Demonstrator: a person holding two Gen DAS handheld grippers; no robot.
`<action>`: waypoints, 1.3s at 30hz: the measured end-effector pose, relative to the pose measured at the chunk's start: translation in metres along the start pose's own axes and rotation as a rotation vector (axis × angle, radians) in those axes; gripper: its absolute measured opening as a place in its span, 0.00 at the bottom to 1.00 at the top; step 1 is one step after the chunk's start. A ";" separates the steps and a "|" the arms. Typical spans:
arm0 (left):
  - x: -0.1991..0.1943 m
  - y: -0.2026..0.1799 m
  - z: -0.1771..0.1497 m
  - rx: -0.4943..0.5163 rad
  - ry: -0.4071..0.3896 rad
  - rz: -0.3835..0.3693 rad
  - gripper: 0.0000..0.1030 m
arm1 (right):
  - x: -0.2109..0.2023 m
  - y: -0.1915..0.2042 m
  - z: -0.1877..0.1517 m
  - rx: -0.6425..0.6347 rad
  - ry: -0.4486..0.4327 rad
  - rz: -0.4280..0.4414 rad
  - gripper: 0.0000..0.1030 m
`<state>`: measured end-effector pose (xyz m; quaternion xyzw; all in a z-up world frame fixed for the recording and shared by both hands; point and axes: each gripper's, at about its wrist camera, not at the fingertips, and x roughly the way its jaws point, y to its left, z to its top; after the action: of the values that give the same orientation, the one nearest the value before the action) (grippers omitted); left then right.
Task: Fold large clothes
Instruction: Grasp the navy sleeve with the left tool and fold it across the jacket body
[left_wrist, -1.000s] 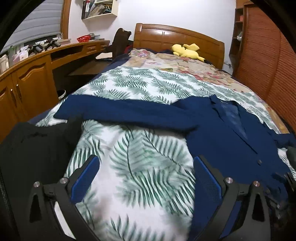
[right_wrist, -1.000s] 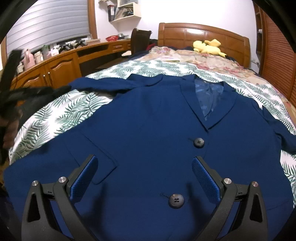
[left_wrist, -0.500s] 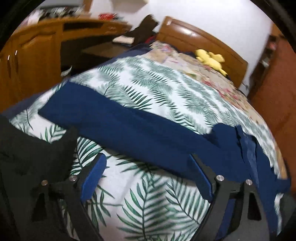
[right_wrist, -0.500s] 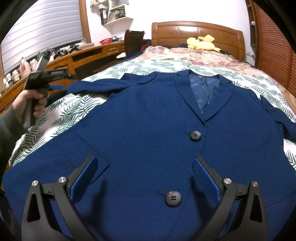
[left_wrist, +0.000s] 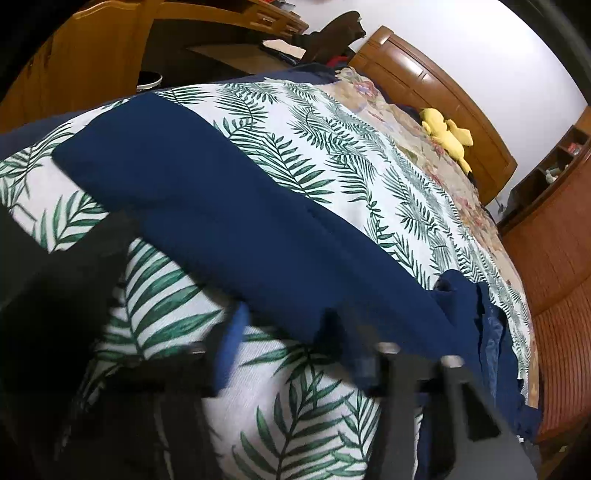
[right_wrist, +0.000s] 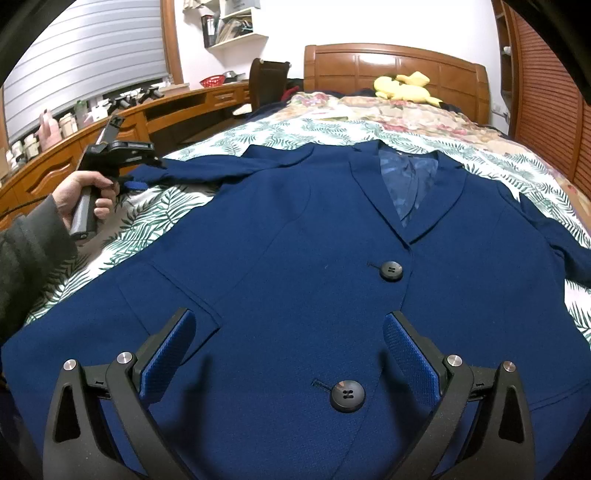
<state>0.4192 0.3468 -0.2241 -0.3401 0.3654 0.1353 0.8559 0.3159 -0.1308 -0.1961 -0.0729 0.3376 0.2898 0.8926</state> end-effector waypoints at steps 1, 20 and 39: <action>0.004 -0.003 0.001 0.016 0.010 0.004 0.07 | 0.000 0.000 0.000 0.000 0.000 0.000 1.00; -0.111 -0.205 -0.060 0.517 -0.134 -0.047 0.00 | -0.046 -0.012 -0.002 -0.030 -0.024 -0.047 1.00; -0.160 -0.186 -0.186 0.581 -0.178 -0.094 0.21 | -0.089 -0.019 -0.003 -0.028 -0.010 -0.104 1.00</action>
<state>0.2979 0.0864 -0.1126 -0.0846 0.2961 0.0147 0.9513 0.2709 -0.1889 -0.1418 -0.1015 0.3248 0.2483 0.9070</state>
